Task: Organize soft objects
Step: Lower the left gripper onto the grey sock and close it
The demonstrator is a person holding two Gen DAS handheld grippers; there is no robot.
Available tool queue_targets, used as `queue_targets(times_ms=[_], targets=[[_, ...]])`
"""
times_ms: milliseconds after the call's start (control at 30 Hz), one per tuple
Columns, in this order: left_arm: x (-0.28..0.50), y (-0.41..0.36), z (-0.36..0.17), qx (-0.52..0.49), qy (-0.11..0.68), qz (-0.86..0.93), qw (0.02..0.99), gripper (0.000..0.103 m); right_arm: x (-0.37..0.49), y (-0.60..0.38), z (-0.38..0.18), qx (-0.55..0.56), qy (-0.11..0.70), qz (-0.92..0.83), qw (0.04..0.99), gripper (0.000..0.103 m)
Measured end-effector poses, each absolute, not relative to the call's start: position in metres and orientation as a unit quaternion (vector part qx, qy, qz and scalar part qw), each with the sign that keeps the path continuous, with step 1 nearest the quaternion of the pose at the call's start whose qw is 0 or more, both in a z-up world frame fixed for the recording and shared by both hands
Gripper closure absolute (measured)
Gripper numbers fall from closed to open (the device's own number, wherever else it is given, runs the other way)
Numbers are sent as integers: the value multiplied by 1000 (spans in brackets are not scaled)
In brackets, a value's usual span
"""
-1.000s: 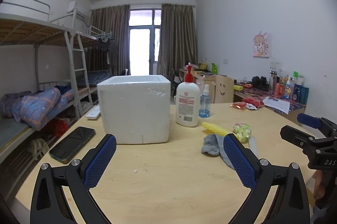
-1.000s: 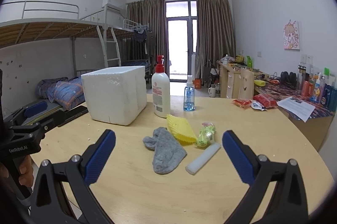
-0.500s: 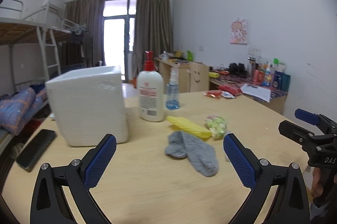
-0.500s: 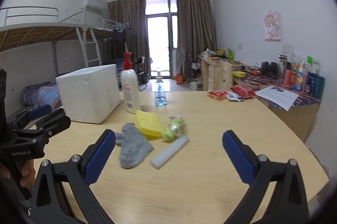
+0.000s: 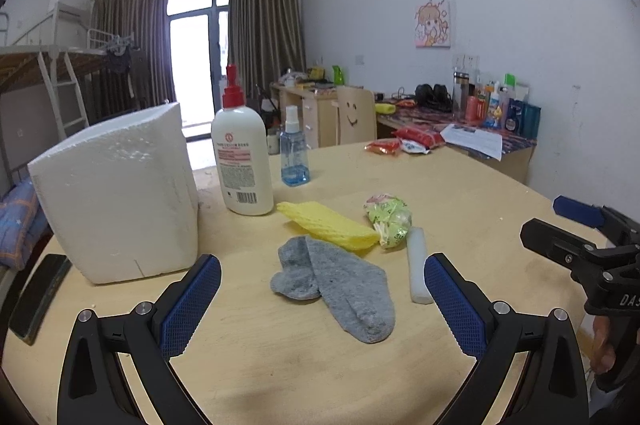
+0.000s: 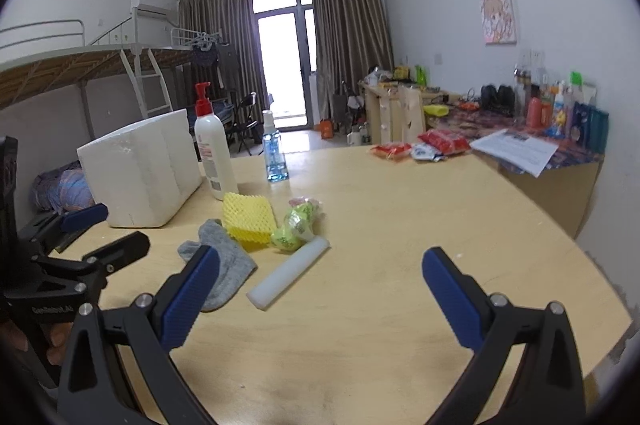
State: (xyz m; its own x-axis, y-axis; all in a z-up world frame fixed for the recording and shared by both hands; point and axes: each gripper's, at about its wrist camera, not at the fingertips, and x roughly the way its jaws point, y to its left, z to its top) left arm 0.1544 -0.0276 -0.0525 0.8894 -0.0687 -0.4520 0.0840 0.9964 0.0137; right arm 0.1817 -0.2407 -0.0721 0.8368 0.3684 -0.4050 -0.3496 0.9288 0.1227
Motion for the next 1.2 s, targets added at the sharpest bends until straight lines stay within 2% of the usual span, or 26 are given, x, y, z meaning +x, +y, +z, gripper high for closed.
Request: queue_targets(times_ms=[800,933,1033,1200], targets=[[214,-27,-81,5,331,-49,942,1,218,-238,-87,29,254,208,944,1],[223,-31,-87,13,348,-50,936,4,221,-237,-88,27,257,214,942,1],[230,-29,-92,6,370,-53,927,11,222,-237,-88,25,257,217,941,1],[239,-29,-97,4,392,-44,919,16,228,-236,-91,26,266,223,938,1]])
